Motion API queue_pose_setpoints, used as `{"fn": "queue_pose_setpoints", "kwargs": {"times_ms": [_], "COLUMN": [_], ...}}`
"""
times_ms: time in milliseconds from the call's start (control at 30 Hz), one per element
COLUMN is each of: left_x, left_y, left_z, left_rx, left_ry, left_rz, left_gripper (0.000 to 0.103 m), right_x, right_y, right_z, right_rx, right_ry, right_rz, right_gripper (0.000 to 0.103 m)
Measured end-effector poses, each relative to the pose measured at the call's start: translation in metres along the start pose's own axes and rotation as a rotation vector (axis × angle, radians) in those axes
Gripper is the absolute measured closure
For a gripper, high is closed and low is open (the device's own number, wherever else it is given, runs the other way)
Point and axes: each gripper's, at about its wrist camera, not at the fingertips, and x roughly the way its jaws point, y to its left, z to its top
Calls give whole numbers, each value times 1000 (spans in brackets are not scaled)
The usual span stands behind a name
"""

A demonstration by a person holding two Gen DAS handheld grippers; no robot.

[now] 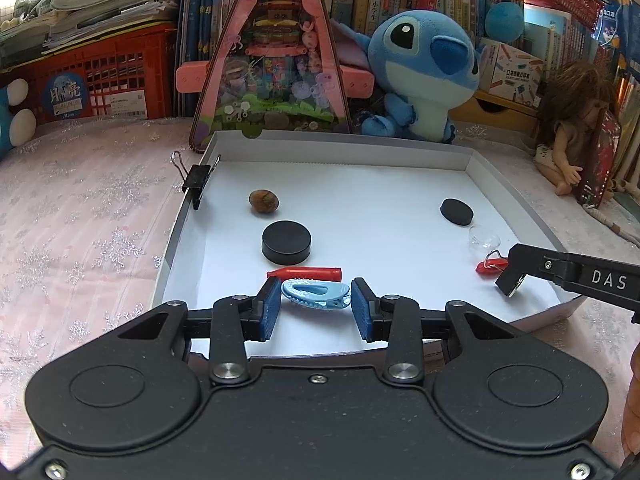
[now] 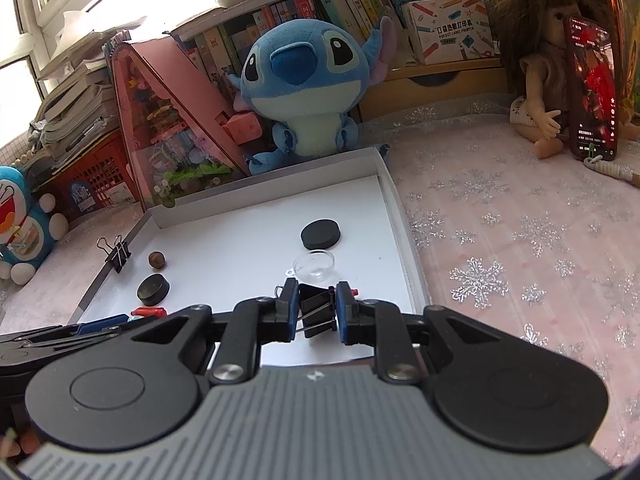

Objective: Organize rigid objects
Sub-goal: 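Carry the blue hair clip and black binder clip in both tools over the tray, then open both tools to release the hair clip and binder clip into the tray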

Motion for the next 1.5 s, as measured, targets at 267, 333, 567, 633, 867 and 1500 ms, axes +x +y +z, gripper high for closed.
{"fn": "queue_pose_setpoints", "kwargs": {"times_ms": [267,333,567,633,867,1500], "left_x": [2,2,1,0,-10,-64], "left_y": [-2,-2,-2,-2,-2,6], "left_z": [-2,-1,0,0,2,-12], "left_rx": [17,16,8,4,5,54], "left_ry": [-8,-8,-4,-3,-22,-86], "left_rz": [7,9,14,16,24,-14], "left_gripper": [67,67,67,67,62,34], "right_x": [1,1,1,0,-9,-56], "right_y": [2,3,5,5,6,8], "right_z": [-2,-2,-3,-4,-3,-19], "right_rx": [-16,-17,-27,-25,-43,-168], "right_ry": [-6,-7,-2,-1,-21,-99], "right_rz": [-1,0,1,4,12,11], "right_gripper": [79,78,73,69,45,22]}}
